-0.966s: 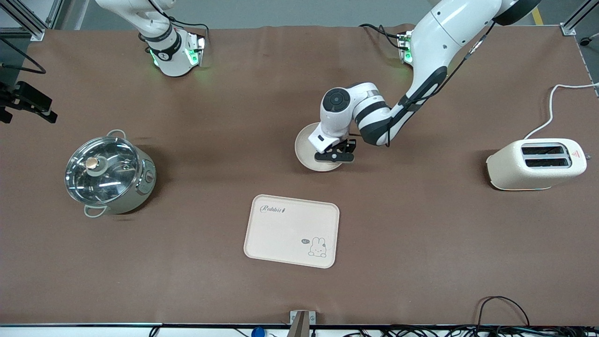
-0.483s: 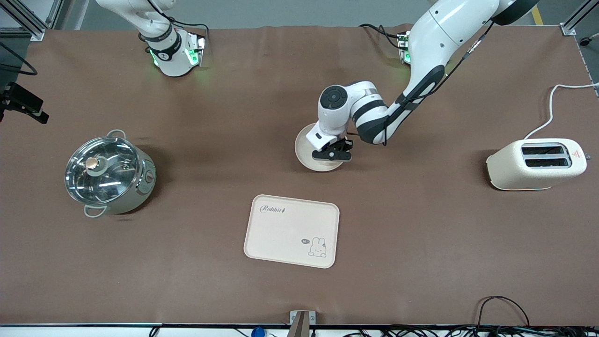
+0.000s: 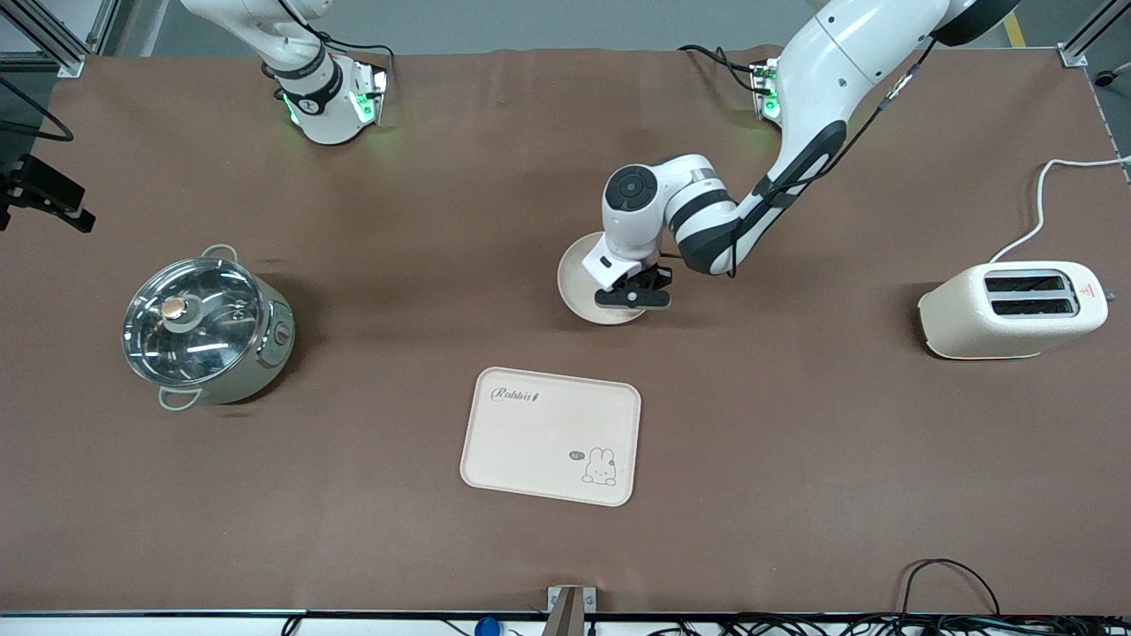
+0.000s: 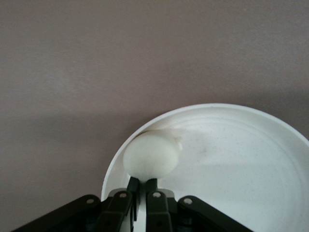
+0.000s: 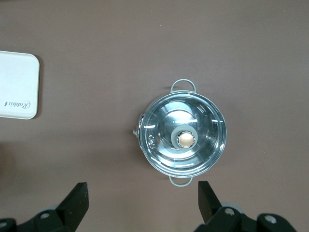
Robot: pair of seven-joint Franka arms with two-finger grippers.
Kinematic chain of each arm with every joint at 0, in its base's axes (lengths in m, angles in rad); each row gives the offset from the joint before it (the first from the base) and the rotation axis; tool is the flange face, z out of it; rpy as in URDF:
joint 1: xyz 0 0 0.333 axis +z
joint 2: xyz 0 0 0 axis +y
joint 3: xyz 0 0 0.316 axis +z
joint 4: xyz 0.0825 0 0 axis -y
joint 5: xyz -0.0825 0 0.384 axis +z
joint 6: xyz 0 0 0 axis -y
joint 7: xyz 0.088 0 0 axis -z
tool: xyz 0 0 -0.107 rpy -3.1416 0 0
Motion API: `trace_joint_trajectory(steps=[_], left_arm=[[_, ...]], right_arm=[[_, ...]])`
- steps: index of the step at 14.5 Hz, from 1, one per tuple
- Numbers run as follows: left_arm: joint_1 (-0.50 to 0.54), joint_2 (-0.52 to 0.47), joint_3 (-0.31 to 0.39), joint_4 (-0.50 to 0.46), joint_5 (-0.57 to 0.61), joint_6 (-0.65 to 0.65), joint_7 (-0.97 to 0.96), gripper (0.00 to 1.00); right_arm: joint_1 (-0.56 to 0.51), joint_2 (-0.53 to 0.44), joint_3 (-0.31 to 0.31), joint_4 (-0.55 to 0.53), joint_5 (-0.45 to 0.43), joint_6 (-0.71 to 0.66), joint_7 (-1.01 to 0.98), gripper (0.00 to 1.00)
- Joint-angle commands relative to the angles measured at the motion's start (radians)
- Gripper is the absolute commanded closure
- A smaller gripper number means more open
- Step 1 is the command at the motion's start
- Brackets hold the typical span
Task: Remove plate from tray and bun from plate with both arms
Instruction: 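Lift the bun out of the plate with the left gripper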
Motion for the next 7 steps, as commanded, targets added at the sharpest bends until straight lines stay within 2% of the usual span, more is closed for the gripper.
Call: trace_joint_trajectory(steps=[1, 3, 7], left_arm=[[0.024, -0.046, -0.039, 0.079, -0.066, -0.181, 0.034, 1.00], [0.146, -0.074, -0.117, 0.107, -0.152, -0.253, 0.173, 1.00], [0.615, -0.111, -0.422, -0.020, -0.149, -0.271, 0.442, 1.00]], right_arm=[[-0.013, -0.011, 0.009, -0.007, -0.012, -0.009, -0.003, 0.00], [-0.012, -0.011, 0.009, -0.006, -0.010, -0.006, -0.002, 0.00], [-0.007, -0.011, 0.012, -0.004, -0.009, -0.007, 0.000, 0.00]])
